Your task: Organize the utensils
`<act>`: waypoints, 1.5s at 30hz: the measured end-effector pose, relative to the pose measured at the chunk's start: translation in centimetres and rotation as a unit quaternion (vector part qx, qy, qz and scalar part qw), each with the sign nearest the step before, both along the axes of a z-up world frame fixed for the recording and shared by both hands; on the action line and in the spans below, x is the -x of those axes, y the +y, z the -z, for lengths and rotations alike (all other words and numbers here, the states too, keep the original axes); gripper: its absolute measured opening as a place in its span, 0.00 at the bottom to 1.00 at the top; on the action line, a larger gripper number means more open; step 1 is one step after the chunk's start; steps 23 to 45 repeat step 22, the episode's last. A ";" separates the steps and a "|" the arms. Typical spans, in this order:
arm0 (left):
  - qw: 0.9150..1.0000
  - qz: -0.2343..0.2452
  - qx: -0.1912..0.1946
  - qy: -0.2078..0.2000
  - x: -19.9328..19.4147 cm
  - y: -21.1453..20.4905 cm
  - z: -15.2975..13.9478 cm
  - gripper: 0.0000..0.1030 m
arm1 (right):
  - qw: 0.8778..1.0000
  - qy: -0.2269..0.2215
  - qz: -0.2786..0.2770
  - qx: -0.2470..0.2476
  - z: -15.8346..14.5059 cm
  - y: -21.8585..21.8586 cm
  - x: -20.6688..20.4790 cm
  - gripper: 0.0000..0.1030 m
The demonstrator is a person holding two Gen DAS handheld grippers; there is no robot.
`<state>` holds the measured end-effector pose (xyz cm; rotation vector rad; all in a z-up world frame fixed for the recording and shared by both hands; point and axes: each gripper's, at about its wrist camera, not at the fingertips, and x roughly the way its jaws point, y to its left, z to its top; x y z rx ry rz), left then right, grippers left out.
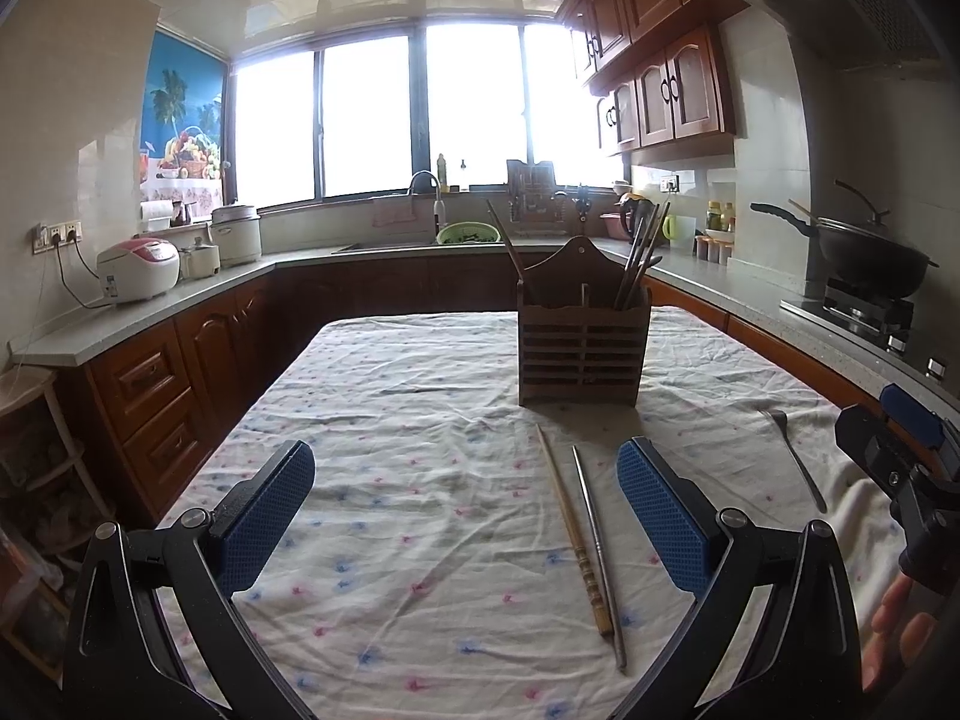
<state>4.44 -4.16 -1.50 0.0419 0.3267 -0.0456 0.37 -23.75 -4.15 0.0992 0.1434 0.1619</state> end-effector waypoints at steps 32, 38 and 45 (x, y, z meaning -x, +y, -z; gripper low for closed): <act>0.999 0.011 0.023 0.025 -2.5 0.3 -0.6 1.00 | 0.999 0.034 0.018 -0.011 -0.7 -1.6 -2.6 1.00; 0.999 0.011 0.023 0.025 -2.5 0.3 -0.6 1.00 | 0.999 0.034 0.018 -0.011 -0.7 -1.6 -2.6 1.00; 0.999 0.011 0.023 0.025 -2.5 0.3 -0.6 1.00 | 0.999 0.034 0.018 -0.011 -0.7 -1.6 -2.6 1.00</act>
